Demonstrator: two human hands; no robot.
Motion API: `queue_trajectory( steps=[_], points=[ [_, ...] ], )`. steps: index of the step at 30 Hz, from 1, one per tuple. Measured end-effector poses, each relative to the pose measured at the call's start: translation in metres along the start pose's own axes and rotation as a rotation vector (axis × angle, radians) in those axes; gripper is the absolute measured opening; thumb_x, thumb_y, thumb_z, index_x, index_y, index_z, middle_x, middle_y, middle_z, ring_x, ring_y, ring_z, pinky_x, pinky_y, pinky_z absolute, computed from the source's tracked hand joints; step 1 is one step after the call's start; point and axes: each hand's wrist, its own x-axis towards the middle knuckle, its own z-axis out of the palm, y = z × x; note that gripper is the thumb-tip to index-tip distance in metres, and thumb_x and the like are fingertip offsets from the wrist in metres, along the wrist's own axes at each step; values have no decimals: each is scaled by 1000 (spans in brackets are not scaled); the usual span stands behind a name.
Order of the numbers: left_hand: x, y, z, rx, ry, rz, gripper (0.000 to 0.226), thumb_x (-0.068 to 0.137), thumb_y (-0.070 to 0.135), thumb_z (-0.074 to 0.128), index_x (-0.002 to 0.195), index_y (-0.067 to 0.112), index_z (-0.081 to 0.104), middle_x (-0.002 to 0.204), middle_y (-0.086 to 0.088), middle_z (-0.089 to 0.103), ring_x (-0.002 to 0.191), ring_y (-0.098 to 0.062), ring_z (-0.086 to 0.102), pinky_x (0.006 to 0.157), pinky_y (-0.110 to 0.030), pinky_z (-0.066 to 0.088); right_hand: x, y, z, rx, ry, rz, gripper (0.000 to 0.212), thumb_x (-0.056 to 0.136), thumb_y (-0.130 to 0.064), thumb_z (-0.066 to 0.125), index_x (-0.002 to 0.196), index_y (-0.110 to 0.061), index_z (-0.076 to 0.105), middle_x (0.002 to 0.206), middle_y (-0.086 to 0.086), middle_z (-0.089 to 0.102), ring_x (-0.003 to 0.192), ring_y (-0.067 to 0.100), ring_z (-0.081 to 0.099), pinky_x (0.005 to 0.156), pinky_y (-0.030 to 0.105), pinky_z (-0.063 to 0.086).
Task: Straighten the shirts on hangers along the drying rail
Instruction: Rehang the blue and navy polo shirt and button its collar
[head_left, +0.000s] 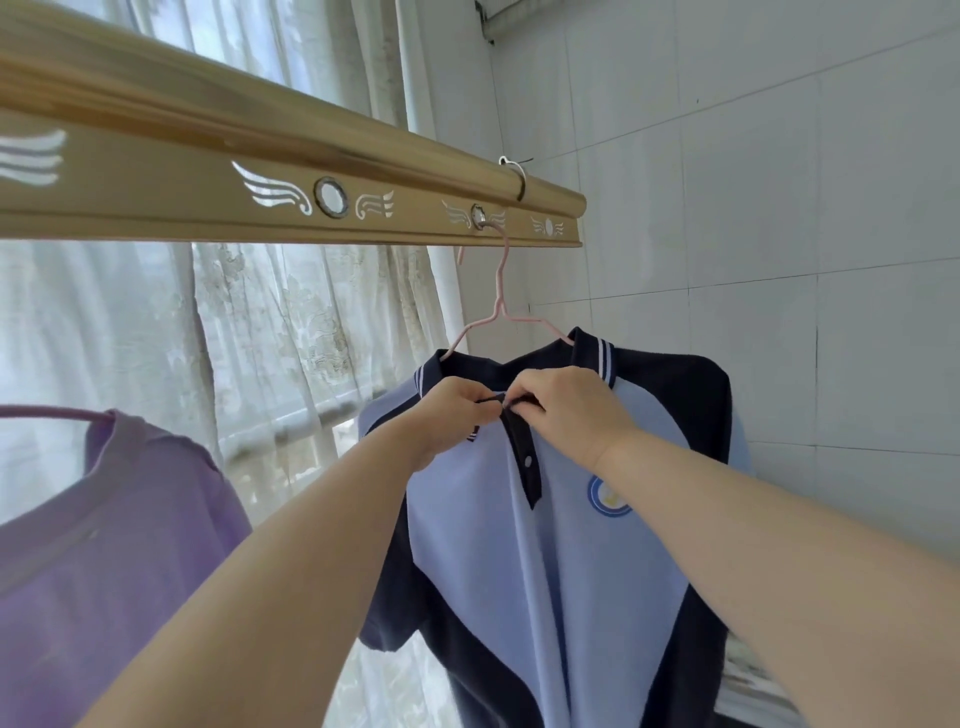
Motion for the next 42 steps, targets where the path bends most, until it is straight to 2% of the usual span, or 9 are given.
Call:
queue_trajectory(
  steps=[5, 12, 17, 20, 24, 29, 34, 38, 42],
  points=[
    [-1, 1, 0, -18, 14, -29, 14, 92, 19, 58, 82, 10, 55, 74, -5, 42, 71, -18, 37, 66, -25, 32, -6, 4, -6, -67, 83, -128, 7, 84, -17, 68, 88, -16, 73, 86, 0, 67, 85, 21, 60, 74, 33, 49],
    [-1, 11, 5, -111, -8, 4, 13, 90, 20, 62, 79, 16, 68, 86, -5, 56, 84, -16, 47, 75, -23, 37, -7, 4, -13, -65, 86, -69, 17, 88, -25, 65, 101, -17, 72, 95, 0, 71, 93, 19, 61, 83, 29, 46],
    [-1, 15, 5, -137, -13, -11, 11, 90, 16, 62, 89, 11, 71, 89, -6, 60, 87, -15, 49, 74, -20, 37, -9, 8, -13, -192, 80, -161, 16, 85, -21, 66, 95, -14, 76, 85, 5, 72, 80, 26, 66, 71, 36, 53],
    [-3, 14, 6, -108, -49, -3, 14, 86, 19, 64, 90, 9, 73, 88, -5, 60, 85, -16, 50, 75, -23, 37, -8, 6, -15, -241, 28, -143, 23, 93, -24, 56, 103, -12, 73, 95, 6, 71, 91, 26, 64, 77, 38, 52],
    [-7, 9, 11, 47, 32, 98, 23, 82, 15, 68, 84, -8, 66, 69, -10, 43, 66, -21, 37, 60, -31, 33, -3, 3, -17, -263, -56, -93, 30, 97, -31, 45, 110, -17, 67, 107, 1, 68, 104, 22, 58, 86, 36, 45],
    [-9, 7, 10, 57, 17, 87, 11, 87, 10, 62, 81, 5, 70, 71, -9, 48, 68, -21, 40, 59, -26, 34, 0, 0, -22, -291, -137, -70, 30, 96, -38, 46, 112, -22, 66, 108, -1, 69, 104, 20, 60, 90, 35, 44],
    [-9, 6, 7, 6, -21, 47, 35, 84, 27, 69, 92, -7, 69, 76, -10, 47, 73, -19, 40, 63, -25, 34, 1, -3, -25, -305, -144, -97, 30, 96, -34, 46, 112, -21, 67, 109, -1, 69, 105, 19, 59, 91, 34, 43],
    [-9, 2, 7, 2, 21, 89, 16, 86, 16, 66, 92, 3, 75, 78, -10, 56, 73, -19, 47, 65, -27, 39, 5, -3, -27, -338, -159, -114, 31, 94, -40, 49, 110, -24, 69, 106, -2, 70, 103, 18, 60, 95, 34, 40],
    [-11, 5, 8, 69, 5, 71, 20, 85, 15, 62, 85, -2, 72, 71, -10, 47, 69, -19, 40, 61, -27, 36, 5, -2, -25, -321, -224, -92, 29, 93, -43, 51, 110, -28, 69, 109, -3, 68, 111, 16, 54, 107, 36, 29]
  ],
)
